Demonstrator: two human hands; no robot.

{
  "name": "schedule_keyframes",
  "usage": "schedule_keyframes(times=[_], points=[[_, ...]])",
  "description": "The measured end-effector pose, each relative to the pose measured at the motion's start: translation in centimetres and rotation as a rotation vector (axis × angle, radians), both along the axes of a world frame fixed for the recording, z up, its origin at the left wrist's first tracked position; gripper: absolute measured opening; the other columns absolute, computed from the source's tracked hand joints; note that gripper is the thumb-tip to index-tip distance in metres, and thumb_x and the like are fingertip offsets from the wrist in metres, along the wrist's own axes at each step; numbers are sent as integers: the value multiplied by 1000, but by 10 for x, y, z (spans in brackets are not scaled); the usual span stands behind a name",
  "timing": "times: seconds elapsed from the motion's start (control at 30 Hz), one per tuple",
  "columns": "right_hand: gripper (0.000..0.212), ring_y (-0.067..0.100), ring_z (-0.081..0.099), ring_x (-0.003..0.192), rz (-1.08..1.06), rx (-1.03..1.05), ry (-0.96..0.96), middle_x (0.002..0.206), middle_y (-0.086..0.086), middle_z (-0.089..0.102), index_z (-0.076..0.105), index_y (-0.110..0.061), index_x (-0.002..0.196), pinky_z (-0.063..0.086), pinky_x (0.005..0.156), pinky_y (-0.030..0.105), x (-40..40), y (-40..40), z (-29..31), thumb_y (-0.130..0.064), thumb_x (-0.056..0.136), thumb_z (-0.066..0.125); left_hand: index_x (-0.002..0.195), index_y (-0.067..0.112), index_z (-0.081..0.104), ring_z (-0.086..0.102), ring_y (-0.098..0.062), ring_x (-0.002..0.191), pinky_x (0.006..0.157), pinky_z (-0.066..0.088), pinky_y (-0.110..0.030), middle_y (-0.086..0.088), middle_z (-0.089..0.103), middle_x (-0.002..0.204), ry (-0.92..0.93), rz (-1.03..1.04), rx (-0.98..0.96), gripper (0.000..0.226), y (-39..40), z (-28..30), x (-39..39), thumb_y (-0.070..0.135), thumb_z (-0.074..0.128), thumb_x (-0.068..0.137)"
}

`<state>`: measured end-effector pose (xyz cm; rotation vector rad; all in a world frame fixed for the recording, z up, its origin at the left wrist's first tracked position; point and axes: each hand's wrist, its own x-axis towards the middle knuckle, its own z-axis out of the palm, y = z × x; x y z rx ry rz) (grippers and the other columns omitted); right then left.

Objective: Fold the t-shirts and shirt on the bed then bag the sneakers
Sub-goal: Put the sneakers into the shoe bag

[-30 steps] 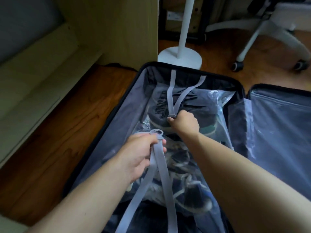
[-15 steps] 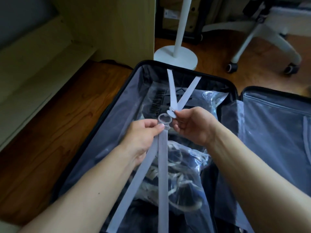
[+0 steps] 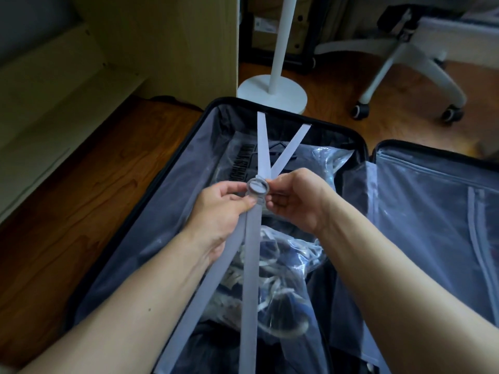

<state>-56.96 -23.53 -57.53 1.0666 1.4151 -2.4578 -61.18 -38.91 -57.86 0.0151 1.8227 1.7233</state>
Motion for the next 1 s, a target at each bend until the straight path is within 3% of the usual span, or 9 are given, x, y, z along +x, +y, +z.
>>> schedule_keyframes(times=[0.07, 0.17, 0.37, 0.57, 0.63, 0.73, 0.83, 0.9, 1.0], points=[[16, 17, 58, 64, 40, -26, 11, 85, 14, 65, 72, 0, 83, 52, 65, 25, 2, 4, 2, 3, 81, 56, 107, 14, 65, 73, -25, 81, 86, 61, -47, -8, 71, 78, -1, -6, -6, 26, 1, 2, -3, 3, 76, 86], [16, 18, 62, 67, 42, -96, 25, 82, 13, 69, 73, -1, 80, 51, 72, 27, 7, 9, 0, 1, 76, 58, 101, 14, 63, 70, -22, 74, 71, 59, -38, -11, 73, 88, -90, -4, 13, 25, 4, 6, -4, -2, 73, 86], [14, 20, 67, 72, -22, -135, 73, 82, 14, 70, 68, -1, 79, 53, 77, 28, 9, 11, -8, 0, 67, 61, 88, 17, 62, 61, -23, 73, 71, 55, -39, -11, 68, 85, -125, 7, -22, 22, 7, 3, -5, -2, 73, 84], [24, 21, 64, 71, 75, -154, 108, 77, 13, 67, 70, -3, 66, 52, 80, 29, 8, 19, -3, 7, 78, 51, 97, 13, 64, 65, -21, 77, 65, 51, -29, -14, 69, 91, -114, -98, 17, 23, 7, 15, -12, -8, 62, 88], [21, 21, 64, 73, 90, -192, 109, 80, 14, 68, 69, 0, 73, 52, 81, 30, 8, 21, -2, 7, 81, 50, 97, 13, 64, 67, -18, 72, 66, 50, -30, -15, 71, 92, -157, -160, 19, 24, 8, 19, -15, -10, 59, 89], [18, 24, 65, 83, 67, -278, 102, 92, 17, 67, 65, 4, 92, 47, 100, 33, 9, 23, -6, 3, 78, 54, 96, 13, 64, 66, -17, 71, 71, 53, -35, -11, 73, 86, -233, -227, 10, 23, 10, 21, -15, -9, 57, 91], [24, 29, 61, 100, 61, -242, 83, 104, 20, 64, 66, 6, 99, 37, 117, 40, 11, 23, -10, 2, 77, 56, 100, 13, 64, 65, -25, 85, 81, 54, -41, -20, 74, 100, -210, -213, -12, 22, 10, 17, -10, -7, 61, 91], [23, 27, 63, 93, 83, -227, 87, 100, 19, 65, 64, 5, 97, 43, 109, 38, 12, 24, -7, 3, 77, 55, 102, 12, 64, 68, -27, 90, 82, 55, -40, -22, 74, 103, -87, -191, -47, 23, 11, 14, -10, -6, 66, 89], [9, 23, 64, 73, 137, -72, 96, 84, 16, 67, 59, -1, 78, 51, 85, 33, 8, 27, 6, 6, 73, 57, 101, 11, 64, 66, -17, 77, 72, 51, -30, -1, 68, 75, 76, -229, -113, 23, 13, 15, -12, -5, 69, 86]])
